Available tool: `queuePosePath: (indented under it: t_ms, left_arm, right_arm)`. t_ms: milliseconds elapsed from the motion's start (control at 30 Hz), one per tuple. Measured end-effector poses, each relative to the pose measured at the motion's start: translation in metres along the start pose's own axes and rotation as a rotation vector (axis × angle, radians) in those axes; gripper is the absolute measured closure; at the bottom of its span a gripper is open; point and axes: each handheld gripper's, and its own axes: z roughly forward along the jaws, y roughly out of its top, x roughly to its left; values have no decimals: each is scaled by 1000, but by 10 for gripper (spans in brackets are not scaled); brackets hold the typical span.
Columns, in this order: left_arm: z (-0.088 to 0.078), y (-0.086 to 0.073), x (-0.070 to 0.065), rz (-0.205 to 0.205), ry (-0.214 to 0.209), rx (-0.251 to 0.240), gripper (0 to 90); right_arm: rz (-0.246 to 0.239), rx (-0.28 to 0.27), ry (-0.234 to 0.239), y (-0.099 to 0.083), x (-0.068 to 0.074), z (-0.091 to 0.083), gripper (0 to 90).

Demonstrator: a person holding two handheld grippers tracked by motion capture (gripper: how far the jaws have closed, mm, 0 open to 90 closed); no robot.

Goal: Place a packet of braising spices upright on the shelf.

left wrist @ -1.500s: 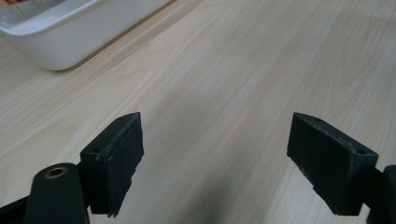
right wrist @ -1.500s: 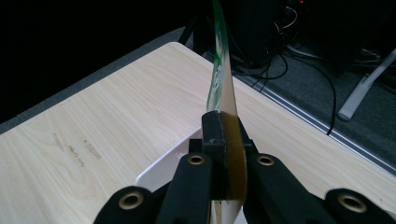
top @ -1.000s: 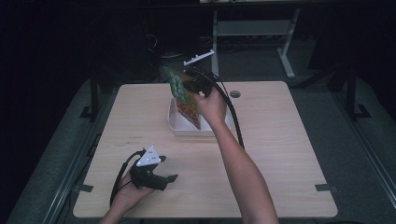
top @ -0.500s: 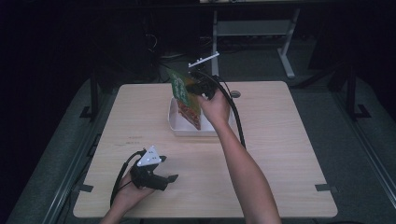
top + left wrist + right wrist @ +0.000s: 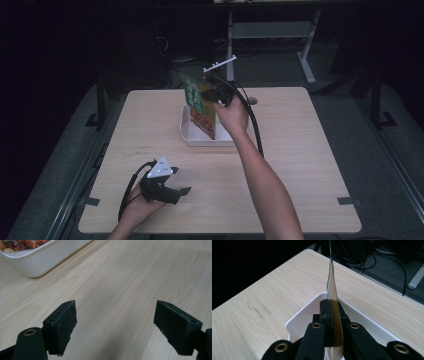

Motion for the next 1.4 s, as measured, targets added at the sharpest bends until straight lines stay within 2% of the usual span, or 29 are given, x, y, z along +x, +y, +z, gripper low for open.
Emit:
queuePosePath:
  t_ms: [367, 467, 667, 867, 1033, 1167, 1333, 1400]
  left_arm:
    - [1, 0, 0, 1, -1, 5, 182]
    - [1, 0, 0, -2, -2, 3, 182]
    - [1, -1, 2, -4, -2, 6, 181]
    - [2, 0, 1, -3, -2, 10, 181]
    - [4, 1, 0, 1, -3, 14, 181]
    - [3, 0, 0, 2, -2, 13, 181]
    - [3, 0, 1, -8, -1, 9, 181]
    - [2, 0, 1, -2, 1, 13, 181]
  right_arm:
    - [0, 2, -11, -4, -3, -3, 887]
    - [8, 23, -22, -5, -6, -2, 801]
    - [48, -16, -15, -12, -20, -16, 657]
    - [49, -18, -8, -19, -28, -34, 624]
    - [49, -5, -9, -23, -33, -40, 659]
    - [60, 10, -1, -26, -36, -38, 692]
    - [52, 30, 2, -31, -36, -32, 783]
    - [41, 37, 6, -33, -36, -30, 868]
